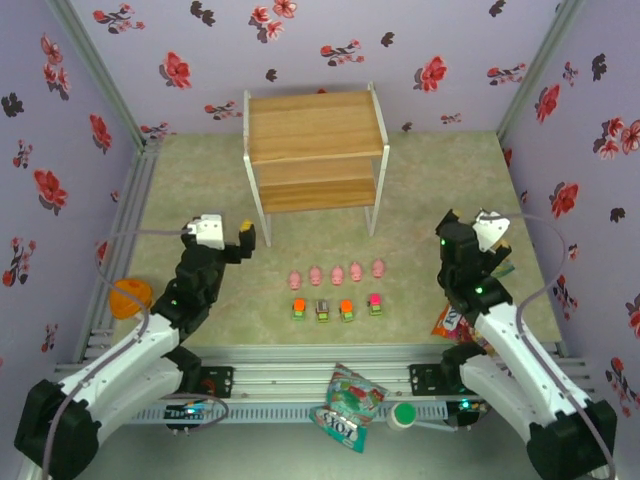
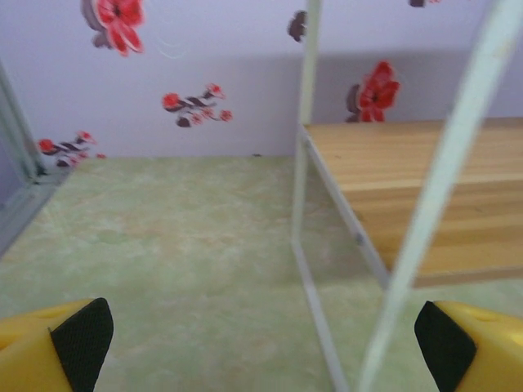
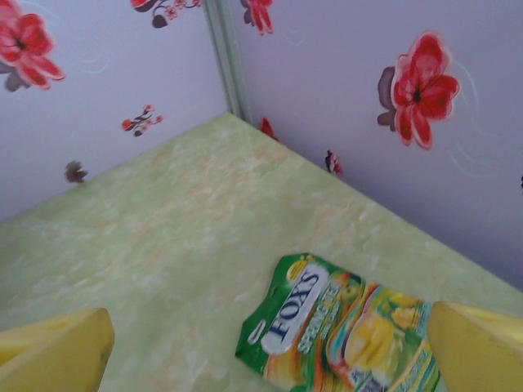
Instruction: Place and organize the plastic toys onto the shelf
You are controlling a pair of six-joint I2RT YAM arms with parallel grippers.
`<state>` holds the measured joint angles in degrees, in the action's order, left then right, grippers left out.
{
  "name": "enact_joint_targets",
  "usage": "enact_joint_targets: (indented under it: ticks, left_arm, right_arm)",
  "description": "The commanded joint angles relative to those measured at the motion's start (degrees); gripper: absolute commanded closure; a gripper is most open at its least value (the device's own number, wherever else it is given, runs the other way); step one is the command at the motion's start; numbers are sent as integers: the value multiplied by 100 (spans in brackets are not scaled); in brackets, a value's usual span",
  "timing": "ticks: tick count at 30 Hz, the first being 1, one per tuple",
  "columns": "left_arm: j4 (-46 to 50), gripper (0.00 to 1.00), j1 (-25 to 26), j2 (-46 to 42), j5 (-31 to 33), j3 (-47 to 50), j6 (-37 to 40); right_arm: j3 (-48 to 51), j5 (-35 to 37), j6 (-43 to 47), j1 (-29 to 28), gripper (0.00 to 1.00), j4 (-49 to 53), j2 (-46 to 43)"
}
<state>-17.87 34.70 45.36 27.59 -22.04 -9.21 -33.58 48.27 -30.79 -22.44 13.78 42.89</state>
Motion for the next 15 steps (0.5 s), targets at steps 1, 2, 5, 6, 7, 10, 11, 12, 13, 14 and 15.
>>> enact_joint_targets:
  ticks: [1, 2, 5, 6, 7, 10, 11, 12, 13, 14, 15]
  left_arm:
    - [985, 0, 345, -161, 262, -177, -494]
    - [1059, 0, 489, -211, 258, -170, -494]
    - [1279, 0, 833, -367, 211, -135, -607]
    - [1337, 0, 944, -418, 160, -117, -612]
    - [1385, 0, 1033, -476, 117, -92, -616]
    - [1944, 0, 1235, -665, 357, -122, -879]
    - [2191, 0, 1240, -730, 416, -151, -970]
    - [2343, 0, 1241, -807, 415, -123, -1015]
    - [2493, 0, 1241, -878, 482, -108, -1145]
    - [2660, 0, 1245, -961, 470, -95, -1311]
    - [2729, 0, 1281, -1037, 420, -59, -1418]
  right_arm:
    - [-71, 373, -779, -523, 1, 1248, -186]
    - [-131, 459, -907, -790, 1, 1475, -173]
    - [-248, 835, -1167, -1710, 1, 1943, -18]
    - [-294, 962, -1352, -2033, 1, 2128, 59]
    - [-331, 1035, -1488, -2286, 1, 2266, 134]
    - [-509, 1162, -2189, -3080, 1, 2810, 472]
    - [-568, 1224, -2415, -3383, 1, 2982, 618]
    - [-658, 1322, -2708, -3683, 1, 3252, 769]
    - [-736, 1395, -2969, -3901, 1, 3463, 885]
    - [-794, 1434, -3167, -4180, 1, 3602, 1020]
    - [-849, 1452, -3386, -4412, 1, 3742, 1149]
